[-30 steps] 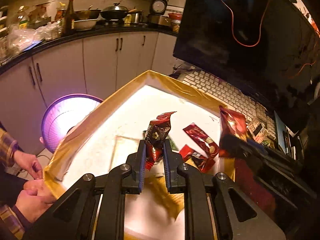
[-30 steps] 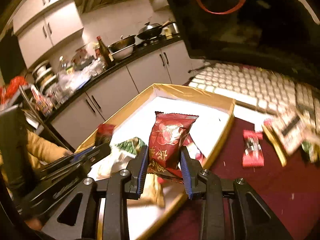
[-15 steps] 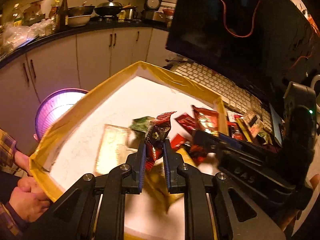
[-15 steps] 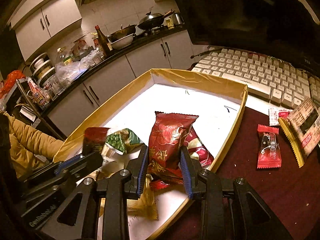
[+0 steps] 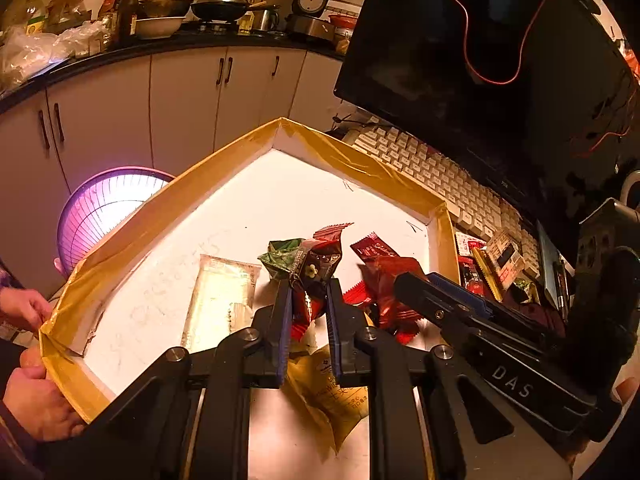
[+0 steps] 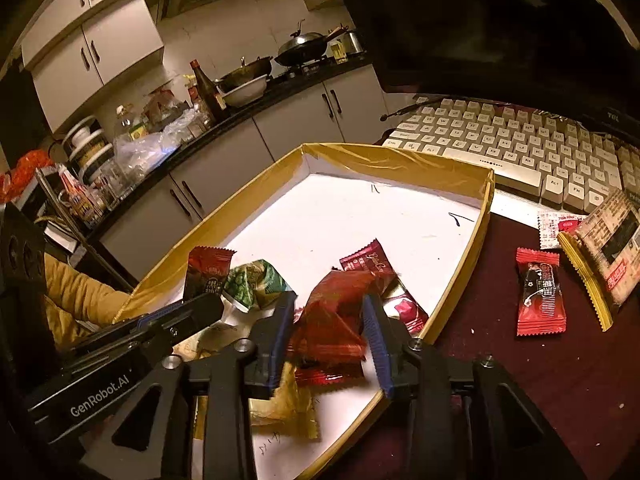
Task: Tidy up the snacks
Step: 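Carry both held snacks over the tray and lower them in, then open both grippers and move both tools back over the desk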
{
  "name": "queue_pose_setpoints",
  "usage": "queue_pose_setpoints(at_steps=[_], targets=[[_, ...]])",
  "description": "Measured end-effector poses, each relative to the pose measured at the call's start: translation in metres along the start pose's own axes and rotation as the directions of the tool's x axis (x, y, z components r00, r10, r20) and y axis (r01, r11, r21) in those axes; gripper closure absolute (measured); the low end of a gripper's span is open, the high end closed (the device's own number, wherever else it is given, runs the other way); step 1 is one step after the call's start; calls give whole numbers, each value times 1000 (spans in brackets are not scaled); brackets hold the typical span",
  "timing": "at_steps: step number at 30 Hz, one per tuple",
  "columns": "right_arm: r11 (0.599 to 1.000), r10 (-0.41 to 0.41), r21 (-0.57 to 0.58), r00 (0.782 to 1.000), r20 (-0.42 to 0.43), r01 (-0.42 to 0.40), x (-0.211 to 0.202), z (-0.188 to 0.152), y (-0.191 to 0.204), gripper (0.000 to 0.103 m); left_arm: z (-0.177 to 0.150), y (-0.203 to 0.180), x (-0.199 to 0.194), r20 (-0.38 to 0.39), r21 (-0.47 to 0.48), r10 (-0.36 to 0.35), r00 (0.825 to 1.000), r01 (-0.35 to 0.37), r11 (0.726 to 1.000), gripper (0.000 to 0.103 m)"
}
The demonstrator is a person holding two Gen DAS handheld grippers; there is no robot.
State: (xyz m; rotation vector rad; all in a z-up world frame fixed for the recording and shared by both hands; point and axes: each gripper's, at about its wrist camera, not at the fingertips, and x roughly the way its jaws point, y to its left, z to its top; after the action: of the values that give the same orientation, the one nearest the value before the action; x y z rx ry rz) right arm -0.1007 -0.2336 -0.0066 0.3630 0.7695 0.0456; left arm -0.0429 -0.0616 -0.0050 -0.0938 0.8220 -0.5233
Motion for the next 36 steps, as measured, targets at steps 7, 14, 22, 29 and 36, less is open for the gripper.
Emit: queue_pose_setpoints(at_steps=[7, 14, 22, 29, 36], targets=[[1000, 5, -15, 1000, 26, -5, -4, 0, 7, 55, 0, -1, 3, -20, 11, 6, 1000, -6, 1000, 89], [1000, 14, 0, 999, 39, -14, -9, -1, 5, 51, -4, -7, 3, -28, 28, 9, 1000, -9, 1000, 89], [1000, 20, 2, 999, 27, -20, -5, -1, 6, 51, 1, 1, 6, -25, 4, 8, 1000, -8, 1000, 89], [1000, 31, 4, 999, 38, -31, -8, -1, 7, 47, 1, 11, 7, -33, -38, -13, 999, 11, 999, 89], [996, 53, 66, 993, 105, -60, -28, 5, -4, 43, 3, 29, 11, -50, -140, -20, 999, 13, 990, 81]])
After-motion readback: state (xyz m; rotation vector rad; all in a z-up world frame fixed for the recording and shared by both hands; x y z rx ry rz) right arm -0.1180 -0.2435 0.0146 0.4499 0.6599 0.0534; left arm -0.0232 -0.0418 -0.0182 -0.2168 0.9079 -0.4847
